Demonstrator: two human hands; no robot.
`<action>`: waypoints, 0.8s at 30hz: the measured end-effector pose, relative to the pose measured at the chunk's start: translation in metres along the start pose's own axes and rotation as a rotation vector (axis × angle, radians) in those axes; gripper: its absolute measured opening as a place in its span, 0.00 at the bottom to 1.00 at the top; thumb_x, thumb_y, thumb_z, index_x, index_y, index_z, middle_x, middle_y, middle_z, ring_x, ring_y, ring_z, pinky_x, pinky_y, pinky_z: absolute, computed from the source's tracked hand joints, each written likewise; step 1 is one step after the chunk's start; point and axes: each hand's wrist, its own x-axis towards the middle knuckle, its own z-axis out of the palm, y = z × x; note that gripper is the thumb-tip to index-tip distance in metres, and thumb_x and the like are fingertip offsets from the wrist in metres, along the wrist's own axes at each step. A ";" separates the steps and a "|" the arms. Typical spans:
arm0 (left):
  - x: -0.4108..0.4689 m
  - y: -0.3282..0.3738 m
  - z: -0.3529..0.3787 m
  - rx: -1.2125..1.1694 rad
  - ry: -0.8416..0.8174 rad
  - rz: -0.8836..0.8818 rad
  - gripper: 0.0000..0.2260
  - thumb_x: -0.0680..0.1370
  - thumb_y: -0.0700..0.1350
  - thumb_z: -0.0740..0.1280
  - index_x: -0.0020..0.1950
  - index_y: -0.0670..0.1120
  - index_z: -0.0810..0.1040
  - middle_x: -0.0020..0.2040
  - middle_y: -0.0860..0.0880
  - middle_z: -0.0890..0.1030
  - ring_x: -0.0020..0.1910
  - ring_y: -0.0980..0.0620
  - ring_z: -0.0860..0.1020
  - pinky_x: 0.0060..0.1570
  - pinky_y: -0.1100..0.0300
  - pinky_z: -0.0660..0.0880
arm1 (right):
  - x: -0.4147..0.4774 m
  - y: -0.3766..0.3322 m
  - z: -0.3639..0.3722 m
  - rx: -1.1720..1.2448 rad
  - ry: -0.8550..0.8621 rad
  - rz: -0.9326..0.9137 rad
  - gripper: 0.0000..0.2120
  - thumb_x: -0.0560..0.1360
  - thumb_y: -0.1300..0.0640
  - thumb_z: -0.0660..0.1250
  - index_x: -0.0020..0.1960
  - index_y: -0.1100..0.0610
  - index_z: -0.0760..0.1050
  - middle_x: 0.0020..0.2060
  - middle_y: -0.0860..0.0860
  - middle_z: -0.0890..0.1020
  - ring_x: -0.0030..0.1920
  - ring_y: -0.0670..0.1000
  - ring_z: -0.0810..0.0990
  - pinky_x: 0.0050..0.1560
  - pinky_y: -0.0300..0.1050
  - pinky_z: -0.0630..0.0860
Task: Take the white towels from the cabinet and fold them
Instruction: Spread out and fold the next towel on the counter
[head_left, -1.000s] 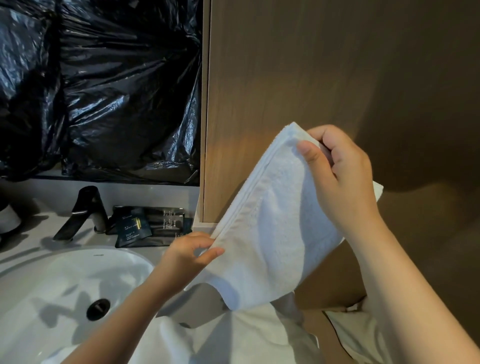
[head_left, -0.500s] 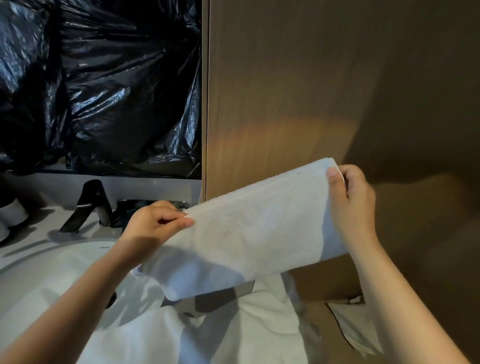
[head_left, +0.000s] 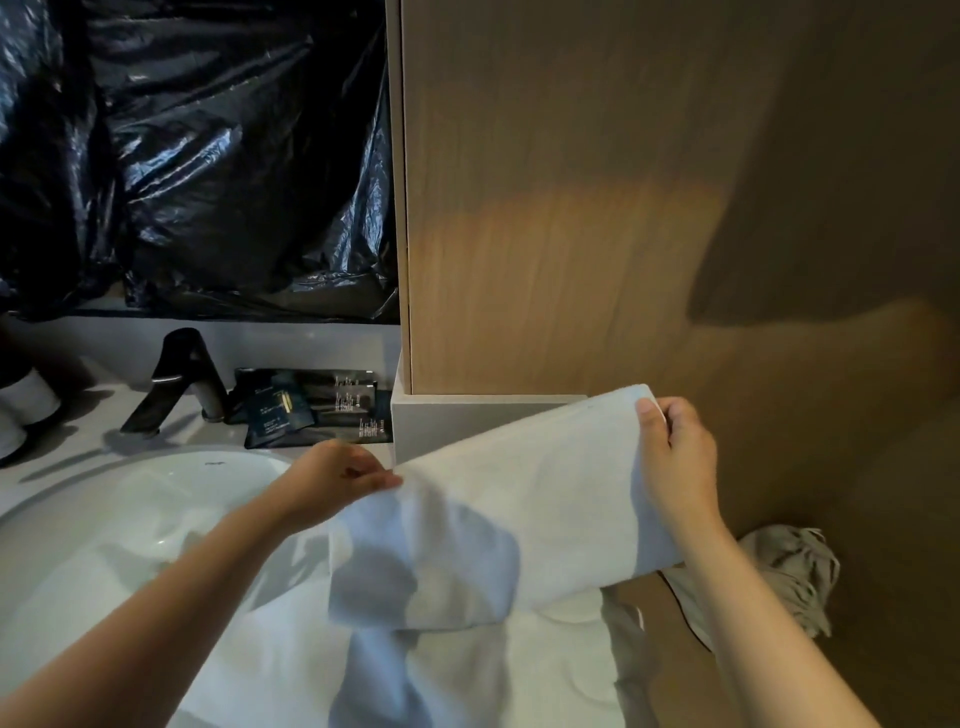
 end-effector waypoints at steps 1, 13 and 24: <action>0.000 -0.003 0.003 0.027 0.008 -0.024 0.07 0.72 0.54 0.73 0.38 0.52 0.85 0.34 0.52 0.82 0.32 0.54 0.76 0.35 0.61 0.72 | -0.002 0.003 0.001 0.001 -0.002 0.017 0.12 0.82 0.47 0.58 0.44 0.53 0.72 0.36 0.50 0.76 0.36 0.49 0.73 0.37 0.49 0.71; 0.007 0.008 -0.004 0.036 0.281 0.228 0.02 0.70 0.37 0.76 0.39 0.42 0.86 0.36 0.49 0.83 0.37 0.51 0.81 0.41 0.65 0.74 | -0.003 0.011 -0.010 -0.036 0.051 0.023 0.13 0.82 0.49 0.56 0.47 0.56 0.71 0.38 0.50 0.76 0.39 0.52 0.75 0.40 0.51 0.72; -0.006 0.008 -0.011 0.106 0.157 0.187 0.07 0.73 0.38 0.74 0.42 0.46 0.78 0.33 0.50 0.76 0.33 0.50 0.73 0.36 0.61 0.71 | -0.010 0.009 -0.011 -0.015 0.074 0.016 0.11 0.82 0.49 0.57 0.49 0.54 0.72 0.39 0.46 0.77 0.39 0.45 0.75 0.37 0.44 0.71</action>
